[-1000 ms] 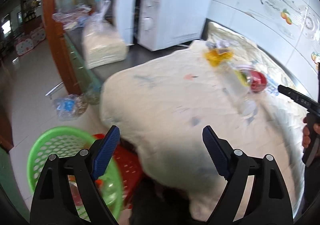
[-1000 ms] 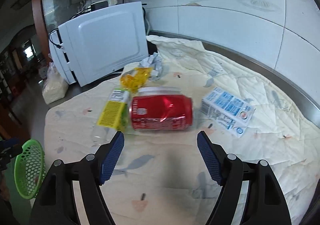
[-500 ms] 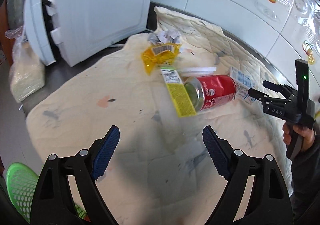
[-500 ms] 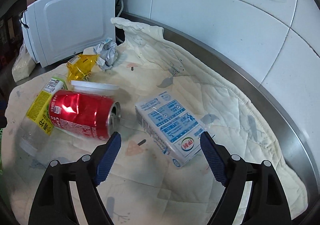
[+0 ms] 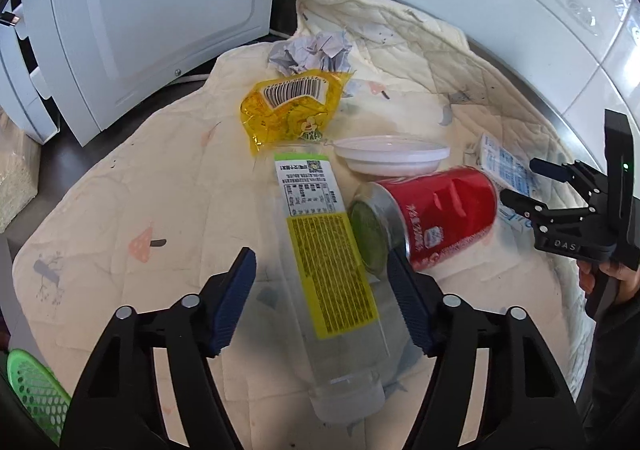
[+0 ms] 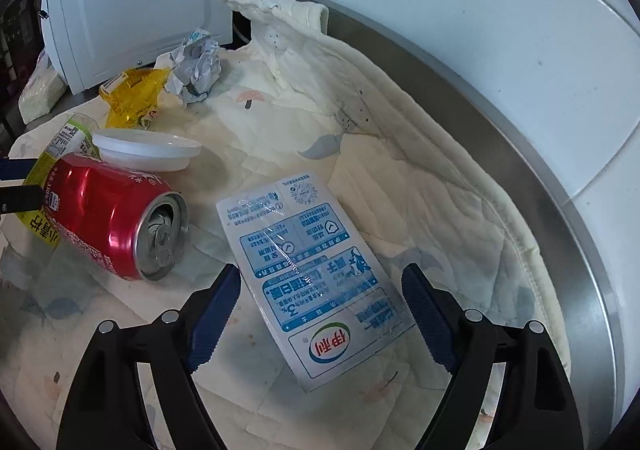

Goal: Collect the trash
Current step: 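Grasp the clear yellow-label bottle with the left tool while the right tool grasps the milk carton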

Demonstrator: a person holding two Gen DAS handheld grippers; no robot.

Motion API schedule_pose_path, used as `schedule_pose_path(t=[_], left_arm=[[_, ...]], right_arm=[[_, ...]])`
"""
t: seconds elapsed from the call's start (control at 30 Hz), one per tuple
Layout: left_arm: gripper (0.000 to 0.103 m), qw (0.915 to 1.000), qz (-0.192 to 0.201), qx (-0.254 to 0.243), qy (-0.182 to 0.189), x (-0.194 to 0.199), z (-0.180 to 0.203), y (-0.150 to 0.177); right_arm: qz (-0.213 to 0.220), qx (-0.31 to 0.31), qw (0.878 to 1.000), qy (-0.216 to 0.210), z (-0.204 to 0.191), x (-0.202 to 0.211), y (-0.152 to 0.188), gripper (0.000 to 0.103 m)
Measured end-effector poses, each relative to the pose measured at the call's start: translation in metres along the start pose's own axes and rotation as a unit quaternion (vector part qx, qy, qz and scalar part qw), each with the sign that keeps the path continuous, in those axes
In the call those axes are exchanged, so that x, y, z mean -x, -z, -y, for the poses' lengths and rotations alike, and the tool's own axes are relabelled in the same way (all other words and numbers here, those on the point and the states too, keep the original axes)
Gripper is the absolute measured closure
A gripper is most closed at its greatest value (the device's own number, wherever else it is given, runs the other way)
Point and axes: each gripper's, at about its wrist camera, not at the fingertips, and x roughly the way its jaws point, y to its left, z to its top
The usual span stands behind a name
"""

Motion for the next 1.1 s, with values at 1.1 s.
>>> schedule_pose_path(t=[1.1], left_arm=[[0.055,0.9985,-0.042,0.013,-0.034,-0.031,-0.005,-0.01]], right_arm=[[-0.06,0.017,0.997,-0.041,-0.006,-0.027,-0.009,0.037]])
